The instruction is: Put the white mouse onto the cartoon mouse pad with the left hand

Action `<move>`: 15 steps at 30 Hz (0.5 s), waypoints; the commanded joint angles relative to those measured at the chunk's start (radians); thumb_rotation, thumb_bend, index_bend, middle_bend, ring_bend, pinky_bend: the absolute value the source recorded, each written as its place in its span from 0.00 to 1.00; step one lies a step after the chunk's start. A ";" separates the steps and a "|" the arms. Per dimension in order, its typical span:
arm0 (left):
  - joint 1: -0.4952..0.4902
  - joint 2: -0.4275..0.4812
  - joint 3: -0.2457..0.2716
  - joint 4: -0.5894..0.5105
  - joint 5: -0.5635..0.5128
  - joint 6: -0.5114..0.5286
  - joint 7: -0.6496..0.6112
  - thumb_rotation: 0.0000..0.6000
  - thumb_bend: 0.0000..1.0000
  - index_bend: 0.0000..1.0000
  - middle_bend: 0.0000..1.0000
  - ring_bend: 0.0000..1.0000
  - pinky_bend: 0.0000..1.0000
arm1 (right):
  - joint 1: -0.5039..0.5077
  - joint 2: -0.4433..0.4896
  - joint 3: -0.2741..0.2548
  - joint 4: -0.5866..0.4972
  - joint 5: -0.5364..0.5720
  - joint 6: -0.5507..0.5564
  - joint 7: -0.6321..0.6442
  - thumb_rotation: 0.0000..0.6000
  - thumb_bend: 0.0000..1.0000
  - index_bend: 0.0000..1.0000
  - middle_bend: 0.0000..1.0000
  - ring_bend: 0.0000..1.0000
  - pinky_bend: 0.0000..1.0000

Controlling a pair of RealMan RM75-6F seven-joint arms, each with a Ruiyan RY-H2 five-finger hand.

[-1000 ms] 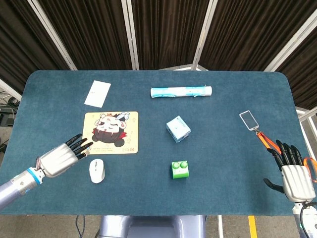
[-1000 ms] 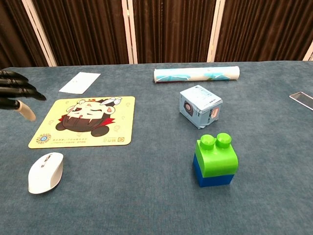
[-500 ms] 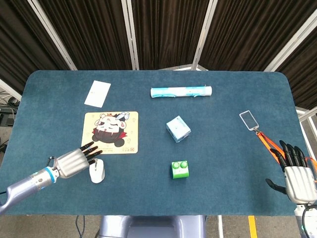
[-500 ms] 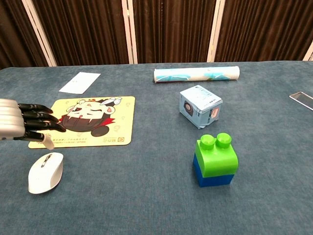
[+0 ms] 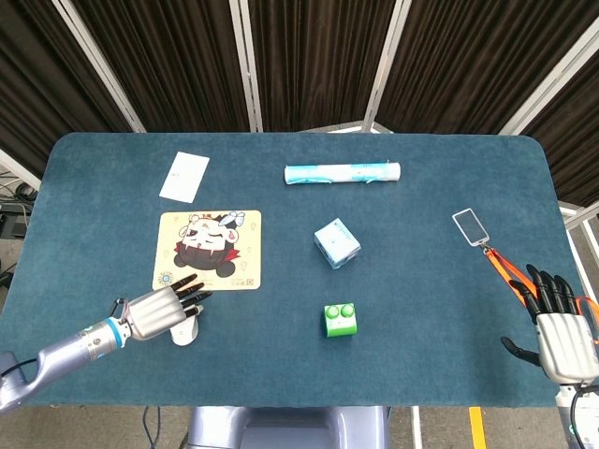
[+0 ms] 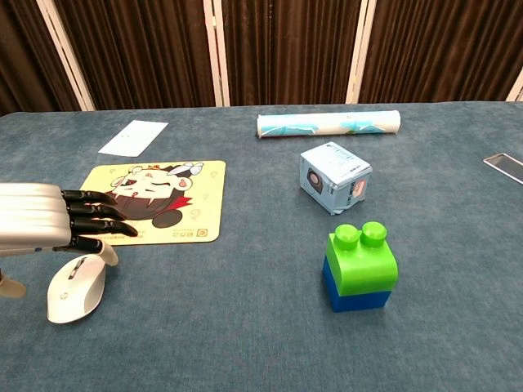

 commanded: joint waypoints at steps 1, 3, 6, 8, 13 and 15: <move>-0.005 -0.007 0.005 0.000 -0.004 -0.003 0.009 1.00 0.08 0.24 0.00 0.00 0.00 | 0.001 0.000 0.000 0.000 0.000 -0.002 0.001 1.00 0.13 0.16 0.00 0.00 0.00; -0.007 -0.012 0.005 -0.002 -0.014 -0.007 0.016 1.00 0.08 0.25 0.00 0.00 0.00 | 0.002 0.001 0.000 0.000 -0.001 -0.004 0.003 1.00 0.13 0.16 0.00 0.00 0.00; -0.010 -0.019 0.006 -0.001 -0.027 -0.018 0.027 1.00 0.09 0.26 0.00 0.00 0.00 | 0.002 0.001 -0.001 0.000 -0.002 -0.005 0.005 1.00 0.13 0.16 0.00 0.00 0.00; -0.012 -0.025 0.006 -0.001 -0.039 -0.029 0.039 1.00 0.09 0.28 0.00 0.00 0.00 | 0.003 0.002 -0.001 0.000 -0.003 -0.007 0.007 1.00 0.13 0.16 0.00 0.00 0.00; -0.016 -0.039 0.010 0.002 -0.060 -0.050 0.059 1.00 0.09 0.33 0.00 0.00 0.00 | 0.004 0.002 -0.001 0.000 -0.004 -0.009 0.009 1.00 0.13 0.16 0.00 0.00 0.00; -0.016 -0.050 0.014 0.005 -0.068 -0.053 0.057 1.00 0.12 0.37 0.00 0.00 0.00 | 0.005 0.002 -0.001 0.001 -0.006 -0.010 0.011 1.00 0.13 0.16 0.00 0.00 0.00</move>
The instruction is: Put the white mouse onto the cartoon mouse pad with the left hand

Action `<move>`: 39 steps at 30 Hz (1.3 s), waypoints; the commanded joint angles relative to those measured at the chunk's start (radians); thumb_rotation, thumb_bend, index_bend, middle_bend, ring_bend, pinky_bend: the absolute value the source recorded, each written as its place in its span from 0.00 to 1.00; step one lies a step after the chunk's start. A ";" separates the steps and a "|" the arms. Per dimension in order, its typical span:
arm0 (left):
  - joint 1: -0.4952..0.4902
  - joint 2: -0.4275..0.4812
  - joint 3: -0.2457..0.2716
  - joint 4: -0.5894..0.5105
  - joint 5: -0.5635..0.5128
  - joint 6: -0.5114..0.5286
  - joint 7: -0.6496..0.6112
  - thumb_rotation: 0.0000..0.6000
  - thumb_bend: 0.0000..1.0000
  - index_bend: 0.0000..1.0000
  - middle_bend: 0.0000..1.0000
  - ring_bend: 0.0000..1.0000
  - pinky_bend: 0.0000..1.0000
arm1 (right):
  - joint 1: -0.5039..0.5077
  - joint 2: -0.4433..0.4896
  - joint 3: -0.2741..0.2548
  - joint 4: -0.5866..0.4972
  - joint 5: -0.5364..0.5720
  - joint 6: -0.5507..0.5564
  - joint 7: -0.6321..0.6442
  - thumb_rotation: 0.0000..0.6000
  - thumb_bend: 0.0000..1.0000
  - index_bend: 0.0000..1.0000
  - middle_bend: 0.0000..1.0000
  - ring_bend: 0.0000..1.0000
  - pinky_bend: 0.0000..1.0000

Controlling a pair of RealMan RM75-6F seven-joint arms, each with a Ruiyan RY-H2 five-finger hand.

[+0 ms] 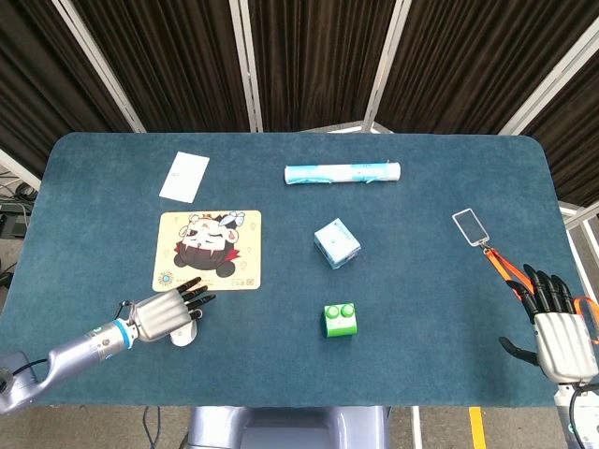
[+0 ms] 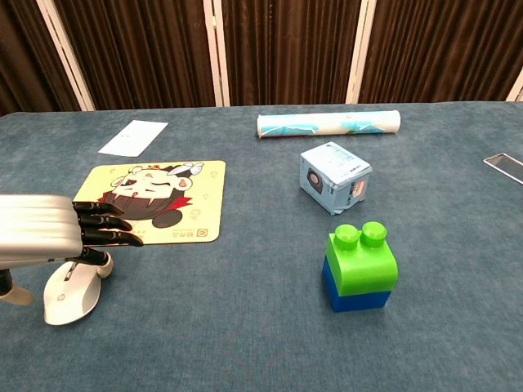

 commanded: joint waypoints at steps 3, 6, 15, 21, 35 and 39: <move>0.000 -0.015 0.006 0.006 -0.010 0.004 -0.003 1.00 0.20 0.43 0.00 0.00 0.00 | 0.000 0.001 -0.001 0.000 -0.001 -0.001 0.005 1.00 0.13 0.16 0.00 0.00 0.00; 0.003 -0.021 0.007 0.009 -0.012 0.020 0.002 1.00 0.24 0.48 0.00 0.00 0.00 | 0.000 0.002 -0.001 0.000 -0.003 -0.001 0.009 1.00 0.13 0.16 0.00 0.00 0.00; -0.012 -0.016 0.001 0.016 0.005 0.072 0.002 1.00 0.25 0.51 0.00 0.00 0.00 | -0.002 0.003 -0.003 0.002 -0.006 0.002 0.012 1.00 0.13 0.16 0.00 0.00 0.00; -0.048 0.017 -0.030 0.021 0.008 0.080 0.034 1.00 0.25 0.51 0.00 0.00 0.00 | -0.002 0.003 -0.003 0.001 -0.006 0.002 0.012 1.00 0.13 0.16 0.00 0.00 0.00; -0.171 -0.066 -0.103 0.234 -0.032 -0.004 0.045 1.00 0.25 0.52 0.00 0.00 0.00 | 0.002 0.004 0.000 -0.006 0.008 -0.012 0.009 1.00 0.13 0.16 0.00 0.00 0.00; -0.207 -0.129 -0.106 0.330 -0.032 -0.021 0.022 1.00 0.25 0.52 0.00 0.00 0.00 | 0.005 0.004 0.002 -0.008 0.013 -0.019 0.008 1.00 0.13 0.16 0.00 0.00 0.00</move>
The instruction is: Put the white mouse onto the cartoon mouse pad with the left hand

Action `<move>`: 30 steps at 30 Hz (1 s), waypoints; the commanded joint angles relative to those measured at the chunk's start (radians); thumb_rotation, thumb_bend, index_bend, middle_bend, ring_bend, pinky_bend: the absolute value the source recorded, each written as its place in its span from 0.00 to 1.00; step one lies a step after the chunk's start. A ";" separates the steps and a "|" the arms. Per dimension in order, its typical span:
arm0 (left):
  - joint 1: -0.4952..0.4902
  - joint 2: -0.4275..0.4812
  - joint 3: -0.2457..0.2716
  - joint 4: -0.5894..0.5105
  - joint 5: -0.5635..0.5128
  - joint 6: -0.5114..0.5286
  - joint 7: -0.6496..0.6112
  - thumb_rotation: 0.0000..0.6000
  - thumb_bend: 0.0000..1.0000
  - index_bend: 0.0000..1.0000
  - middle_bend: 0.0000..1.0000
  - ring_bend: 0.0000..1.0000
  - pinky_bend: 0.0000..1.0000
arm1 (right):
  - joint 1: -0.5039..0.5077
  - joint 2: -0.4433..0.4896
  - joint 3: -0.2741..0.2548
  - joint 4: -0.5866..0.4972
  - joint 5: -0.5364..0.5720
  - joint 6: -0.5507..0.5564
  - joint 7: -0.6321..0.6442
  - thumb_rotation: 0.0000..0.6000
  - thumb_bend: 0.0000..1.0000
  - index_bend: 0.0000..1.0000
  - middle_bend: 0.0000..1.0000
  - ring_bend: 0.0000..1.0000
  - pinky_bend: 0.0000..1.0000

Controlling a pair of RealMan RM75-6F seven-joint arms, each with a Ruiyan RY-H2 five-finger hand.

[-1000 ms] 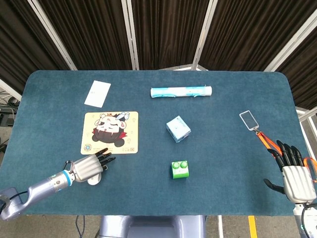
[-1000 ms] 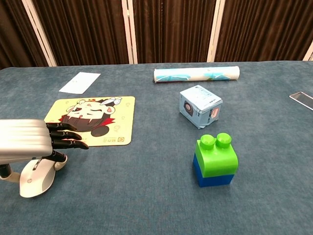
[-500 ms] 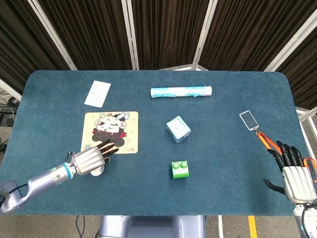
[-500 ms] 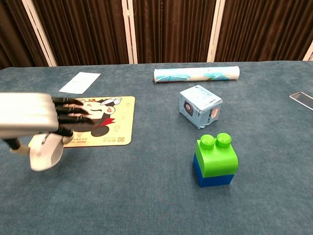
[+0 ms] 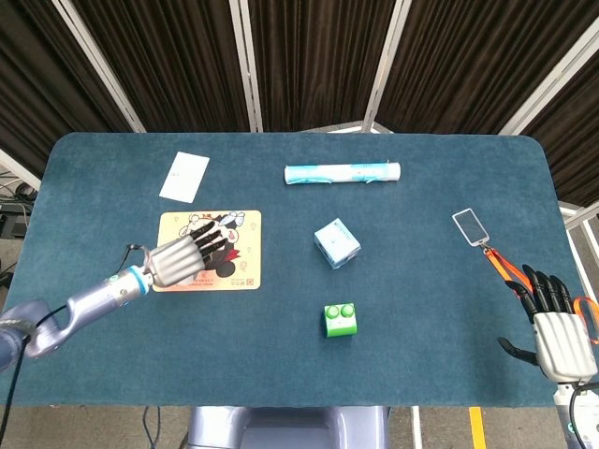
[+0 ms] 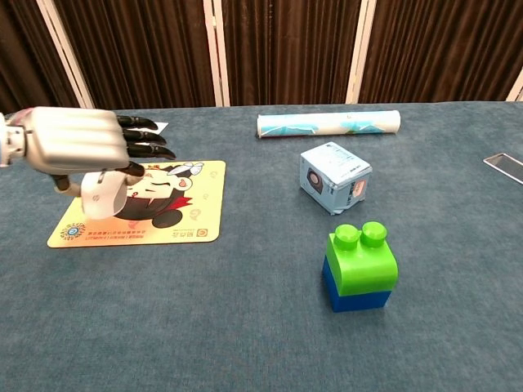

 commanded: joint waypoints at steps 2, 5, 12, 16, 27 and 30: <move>-0.047 -0.077 -0.003 0.110 -0.003 -0.022 -0.040 1.00 0.26 0.52 0.00 0.00 0.00 | 0.002 0.001 0.001 -0.002 0.004 -0.005 0.000 1.00 0.13 0.16 0.00 0.00 0.00; -0.067 -0.121 0.008 0.174 0.002 -0.024 -0.076 1.00 0.25 0.52 0.00 0.00 0.00 | 0.005 0.002 0.003 -0.003 0.009 -0.011 0.001 1.00 0.13 0.16 0.00 0.00 0.00; -0.102 -0.209 0.030 0.296 0.006 -0.017 -0.167 1.00 0.25 0.51 0.00 0.00 0.00 | 0.011 0.005 0.007 -0.010 0.029 -0.032 0.004 1.00 0.13 0.16 0.00 0.00 0.00; -0.112 -0.236 0.059 0.351 0.018 -0.002 -0.208 1.00 0.25 0.47 0.00 0.00 0.00 | 0.013 0.007 0.009 -0.016 0.039 -0.039 0.002 1.00 0.13 0.16 0.00 0.00 0.00; -0.102 -0.255 0.083 0.376 -0.004 0.030 -0.204 1.00 0.25 0.21 0.00 0.00 0.00 | 0.011 0.007 0.008 -0.018 0.035 -0.031 -0.003 1.00 0.13 0.16 0.00 0.00 0.00; -0.101 -0.239 0.076 0.353 -0.023 0.029 -0.193 1.00 0.24 0.13 0.00 0.00 0.00 | 0.010 0.006 0.008 -0.017 0.035 -0.029 -0.005 1.00 0.13 0.16 0.00 0.00 0.00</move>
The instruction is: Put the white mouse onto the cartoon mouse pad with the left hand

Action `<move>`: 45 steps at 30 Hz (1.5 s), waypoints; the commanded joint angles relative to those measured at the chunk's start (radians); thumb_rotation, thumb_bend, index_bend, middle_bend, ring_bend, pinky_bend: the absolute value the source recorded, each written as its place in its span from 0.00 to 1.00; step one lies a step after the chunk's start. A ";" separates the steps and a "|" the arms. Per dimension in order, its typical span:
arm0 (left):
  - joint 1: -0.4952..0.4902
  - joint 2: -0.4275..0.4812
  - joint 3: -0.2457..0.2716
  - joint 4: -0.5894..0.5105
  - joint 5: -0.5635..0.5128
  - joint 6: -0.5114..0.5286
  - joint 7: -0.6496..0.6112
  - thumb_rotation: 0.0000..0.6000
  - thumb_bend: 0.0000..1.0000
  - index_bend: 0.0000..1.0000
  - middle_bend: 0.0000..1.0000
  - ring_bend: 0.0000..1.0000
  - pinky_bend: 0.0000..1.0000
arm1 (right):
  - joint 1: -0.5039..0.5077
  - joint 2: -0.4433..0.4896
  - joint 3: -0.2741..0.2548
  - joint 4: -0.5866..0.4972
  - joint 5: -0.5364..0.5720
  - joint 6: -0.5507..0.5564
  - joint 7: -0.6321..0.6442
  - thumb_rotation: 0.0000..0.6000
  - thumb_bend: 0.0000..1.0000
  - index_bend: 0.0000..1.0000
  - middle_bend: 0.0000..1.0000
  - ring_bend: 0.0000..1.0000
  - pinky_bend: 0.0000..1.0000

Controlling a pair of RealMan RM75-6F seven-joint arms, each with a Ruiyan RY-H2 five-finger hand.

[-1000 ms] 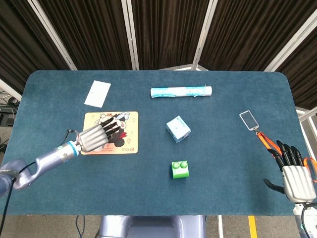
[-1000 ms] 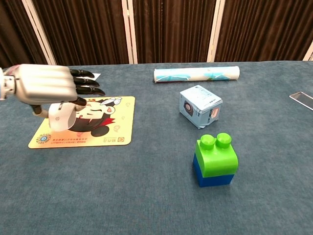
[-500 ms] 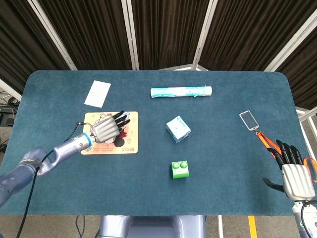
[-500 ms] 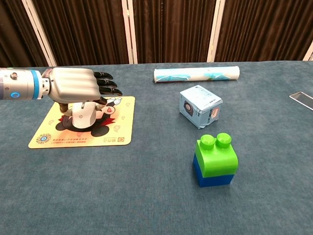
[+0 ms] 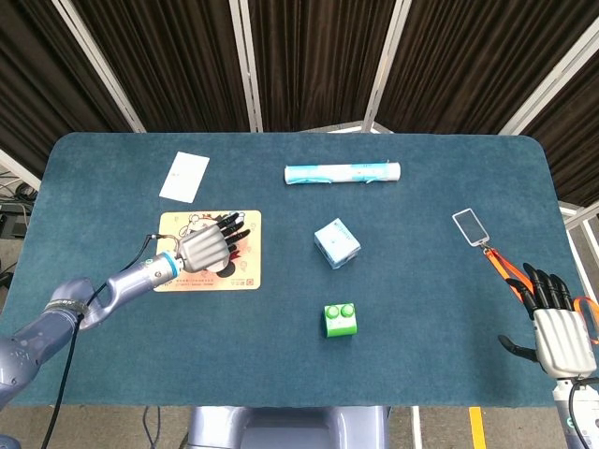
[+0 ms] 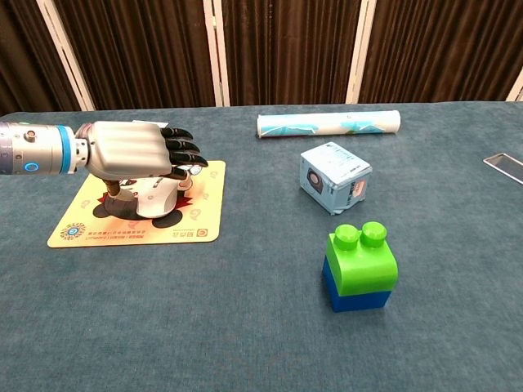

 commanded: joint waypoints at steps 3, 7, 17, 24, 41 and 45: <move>0.002 0.031 -0.010 -0.039 -0.028 -0.003 0.023 1.00 0.23 0.08 0.00 0.00 0.00 | 0.000 -0.001 0.001 0.000 0.001 0.001 -0.001 1.00 0.13 0.16 0.00 0.00 0.00; 0.001 0.057 -0.013 -0.072 -0.040 -0.006 0.049 1.00 0.23 0.07 0.00 0.00 0.00 | -0.001 -0.001 0.001 0.000 0.002 0.001 0.000 1.00 0.13 0.16 0.00 0.00 0.00; 0.121 0.365 -0.097 -0.565 -0.194 0.130 0.228 1.00 0.22 0.07 0.00 0.00 0.00 | -0.004 0.000 0.001 -0.003 0.008 0.004 -0.006 1.00 0.13 0.16 0.00 0.00 0.00; 0.403 0.582 -0.049 -1.015 -0.296 0.419 0.453 1.00 0.16 0.04 0.00 0.00 0.00 | -0.003 -0.003 -0.002 -0.001 0.002 0.005 -0.033 1.00 0.13 0.16 0.00 0.00 0.00; 0.848 0.424 -0.036 -0.893 -0.273 0.942 0.322 1.00 0.14 0.00 0.00 0.00 0.00 | 0.005 -0.016 -0.009 0.015 -0.035 0.013 -0.068 1.00 0.13 0.16 0.00 0.00 0.00; 0.899 0.370 -0.060 -0.811 -0.332 0.940 0.245 1.00 0.14 0.00 0.00 0.00 0.00 | 0.018 -0.017 -0.006 0.012 -0.025 -0.011 -0.074 1.00 0.12 0.16 0.00 0.00 0.00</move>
